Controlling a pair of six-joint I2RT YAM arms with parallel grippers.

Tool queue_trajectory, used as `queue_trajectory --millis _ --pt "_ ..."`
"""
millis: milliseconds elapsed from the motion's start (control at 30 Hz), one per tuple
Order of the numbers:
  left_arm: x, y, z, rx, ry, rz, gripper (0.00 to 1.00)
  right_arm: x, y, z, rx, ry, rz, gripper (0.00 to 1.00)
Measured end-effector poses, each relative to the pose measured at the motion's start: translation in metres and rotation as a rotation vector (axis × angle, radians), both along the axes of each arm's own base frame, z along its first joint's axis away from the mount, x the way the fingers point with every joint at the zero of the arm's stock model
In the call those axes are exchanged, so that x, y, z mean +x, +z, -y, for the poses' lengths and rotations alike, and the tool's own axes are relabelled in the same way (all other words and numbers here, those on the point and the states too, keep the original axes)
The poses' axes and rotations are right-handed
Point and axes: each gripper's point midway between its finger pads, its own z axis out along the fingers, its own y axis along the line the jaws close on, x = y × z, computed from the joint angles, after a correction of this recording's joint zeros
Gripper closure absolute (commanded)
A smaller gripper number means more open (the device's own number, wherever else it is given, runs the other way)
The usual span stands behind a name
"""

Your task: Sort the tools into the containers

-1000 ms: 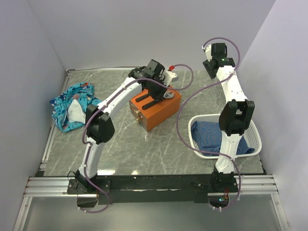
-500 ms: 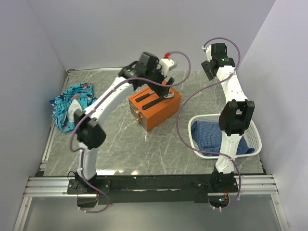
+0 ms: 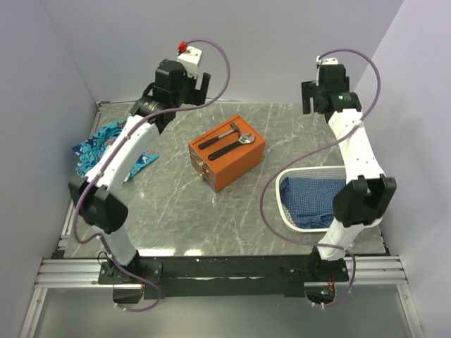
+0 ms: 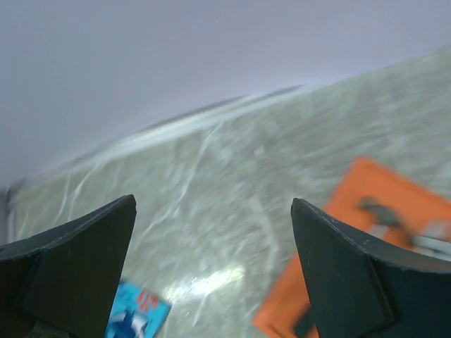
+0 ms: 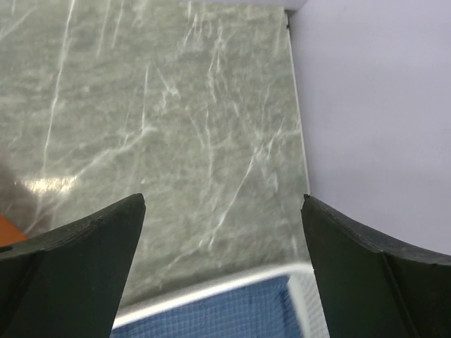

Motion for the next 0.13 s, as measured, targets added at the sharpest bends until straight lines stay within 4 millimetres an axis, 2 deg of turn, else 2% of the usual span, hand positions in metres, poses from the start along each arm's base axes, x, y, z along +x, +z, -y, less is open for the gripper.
queue_trajectory --millis 67,133 --pt "0.020 -0.035 -0.023 0.033 0.104 -0.059 0.04 -0.015 0.000 -0.008 -0.001 -0.025 0.013 0.00" --pt "0.032 -0.065 -0.033 0.049 0.166 -0.116 0.04 -0.029 -0.008 -0.022 -0.015 -0.015 0.007 0.00"
